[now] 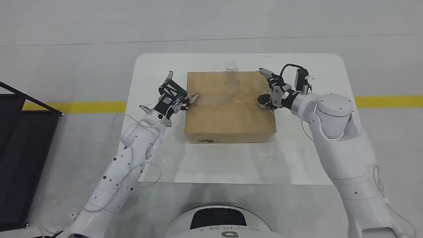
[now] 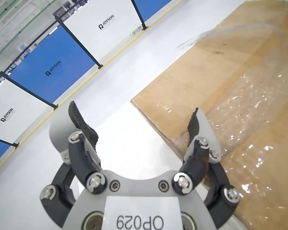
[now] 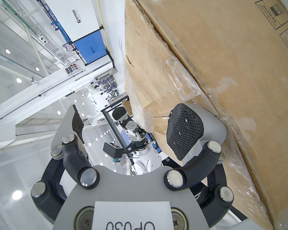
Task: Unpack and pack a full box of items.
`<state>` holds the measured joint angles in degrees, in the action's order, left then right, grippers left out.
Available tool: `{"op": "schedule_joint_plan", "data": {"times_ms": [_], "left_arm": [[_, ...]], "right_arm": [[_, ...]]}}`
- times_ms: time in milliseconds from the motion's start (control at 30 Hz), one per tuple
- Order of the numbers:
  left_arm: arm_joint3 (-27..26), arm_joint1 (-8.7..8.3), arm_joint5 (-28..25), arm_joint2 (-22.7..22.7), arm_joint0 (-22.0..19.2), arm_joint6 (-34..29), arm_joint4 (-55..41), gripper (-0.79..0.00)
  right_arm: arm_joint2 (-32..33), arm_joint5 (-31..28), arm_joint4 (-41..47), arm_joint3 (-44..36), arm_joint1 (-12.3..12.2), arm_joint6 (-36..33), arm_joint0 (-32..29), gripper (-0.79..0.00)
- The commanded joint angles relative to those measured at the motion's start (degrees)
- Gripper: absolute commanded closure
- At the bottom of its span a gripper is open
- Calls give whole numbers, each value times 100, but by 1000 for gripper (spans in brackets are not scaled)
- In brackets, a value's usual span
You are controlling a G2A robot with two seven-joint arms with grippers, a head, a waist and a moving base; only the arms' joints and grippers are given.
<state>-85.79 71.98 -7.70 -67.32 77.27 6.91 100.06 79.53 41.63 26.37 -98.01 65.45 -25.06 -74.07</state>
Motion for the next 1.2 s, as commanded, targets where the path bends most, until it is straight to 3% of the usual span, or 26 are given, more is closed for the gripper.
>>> {"op": "schedule_joint_plan", "data": {"times_ms": [0,700,800,867,967,1167], "left_arm": [[-25,-3,-36,13,11,9,42,-785],[-153,11,108,80,49,2,265,-785],[-130,13,100,80,36,8,272,-785],[-108,16,118,89,18,-1,295,-785],[-108,16,118,89,18,-1,295,-785],[-108,16,118,89,18,-1,295,-785]], "right_arm": [[0,0,0,0,0,0,0,-785],[8,-108,-58,-62,1,151,-76,-785],[136,-278,-159,-414,21,901,-284,-785],[74,-586,-354,-911,82,1937,-552,-785],[41,-1003,-424,-1456,147,2872,-1020,-785],[41,-1003,-424,-1456,147,2872,-1020,-785]]}}
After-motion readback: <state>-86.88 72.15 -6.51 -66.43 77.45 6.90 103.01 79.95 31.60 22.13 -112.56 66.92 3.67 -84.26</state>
